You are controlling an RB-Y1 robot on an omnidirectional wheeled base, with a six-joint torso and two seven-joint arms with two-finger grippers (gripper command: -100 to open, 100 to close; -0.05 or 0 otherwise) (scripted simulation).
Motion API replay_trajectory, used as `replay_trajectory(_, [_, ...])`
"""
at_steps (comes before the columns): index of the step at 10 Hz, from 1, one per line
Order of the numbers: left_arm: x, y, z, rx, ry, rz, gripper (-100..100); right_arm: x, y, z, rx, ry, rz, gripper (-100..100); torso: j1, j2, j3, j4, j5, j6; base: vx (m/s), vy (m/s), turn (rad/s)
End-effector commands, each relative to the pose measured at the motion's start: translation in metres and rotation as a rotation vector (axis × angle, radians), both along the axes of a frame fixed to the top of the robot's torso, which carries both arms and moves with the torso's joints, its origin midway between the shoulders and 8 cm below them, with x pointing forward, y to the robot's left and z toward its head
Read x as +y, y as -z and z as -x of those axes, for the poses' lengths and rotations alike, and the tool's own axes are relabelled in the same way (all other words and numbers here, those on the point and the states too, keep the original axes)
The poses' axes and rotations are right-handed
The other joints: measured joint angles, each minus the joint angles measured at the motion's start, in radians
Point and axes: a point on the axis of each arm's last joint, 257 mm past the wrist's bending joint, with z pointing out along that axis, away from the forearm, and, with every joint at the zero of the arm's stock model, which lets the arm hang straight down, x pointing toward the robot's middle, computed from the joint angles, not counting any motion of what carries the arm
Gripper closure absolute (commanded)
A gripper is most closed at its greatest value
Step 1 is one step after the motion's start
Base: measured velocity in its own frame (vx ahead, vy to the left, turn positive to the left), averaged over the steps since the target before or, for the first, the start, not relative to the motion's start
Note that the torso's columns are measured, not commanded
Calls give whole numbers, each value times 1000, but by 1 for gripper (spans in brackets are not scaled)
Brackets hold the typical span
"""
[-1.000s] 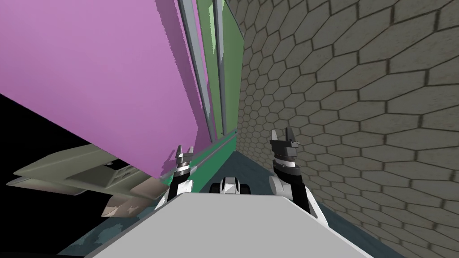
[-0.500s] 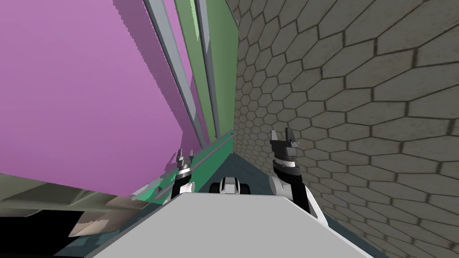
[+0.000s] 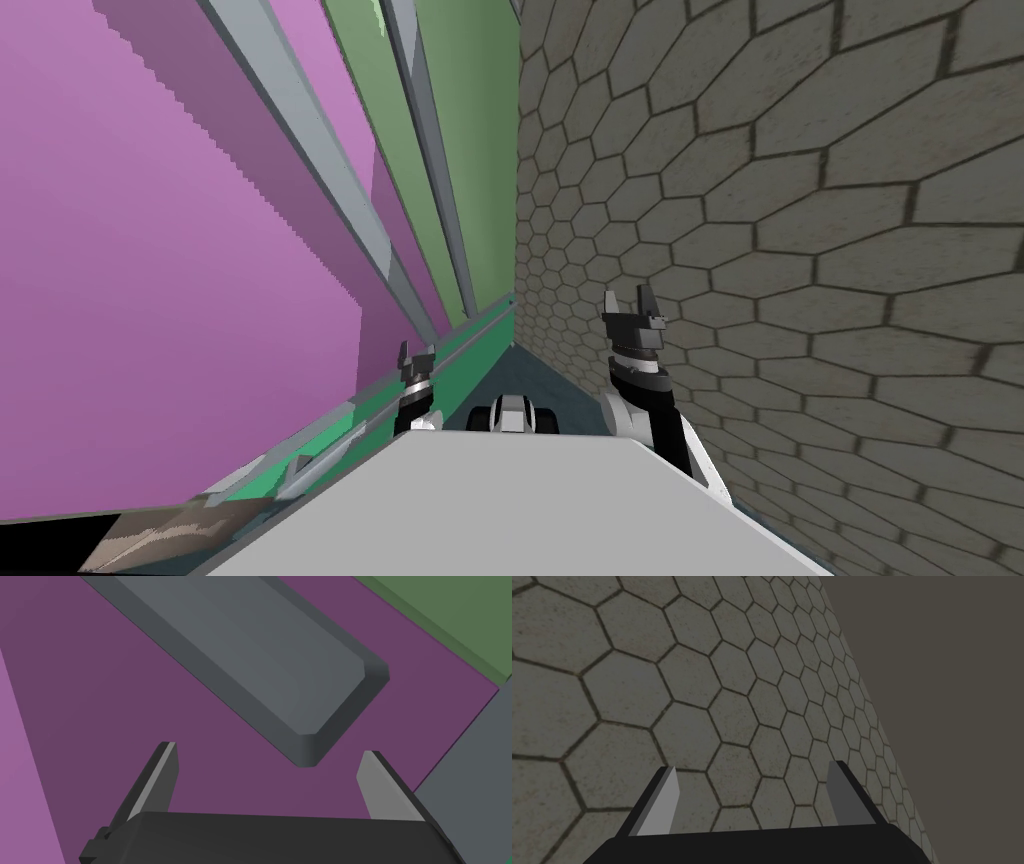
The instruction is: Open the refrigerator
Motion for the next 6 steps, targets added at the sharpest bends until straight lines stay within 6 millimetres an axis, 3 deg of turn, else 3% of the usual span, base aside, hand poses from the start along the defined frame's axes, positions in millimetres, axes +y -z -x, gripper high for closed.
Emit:
replay_trajectory(1, [-1,7,3,1,-9,27,-100,0,0,0,0,0,0,0,1,1,1,0,0,0,40,-42,4])
replay_trajectory(5, [3,-10,-17,0,0,27,-100,0,0,0,0,0,0,0,1,1,0,0,0,0,12,0,22])
replay_trajectory(6, [2,-7,-13,0,-1,28,-100,0,0,0,0,0,0,0,1,-1,-1,1,-1,0,0,0,0])
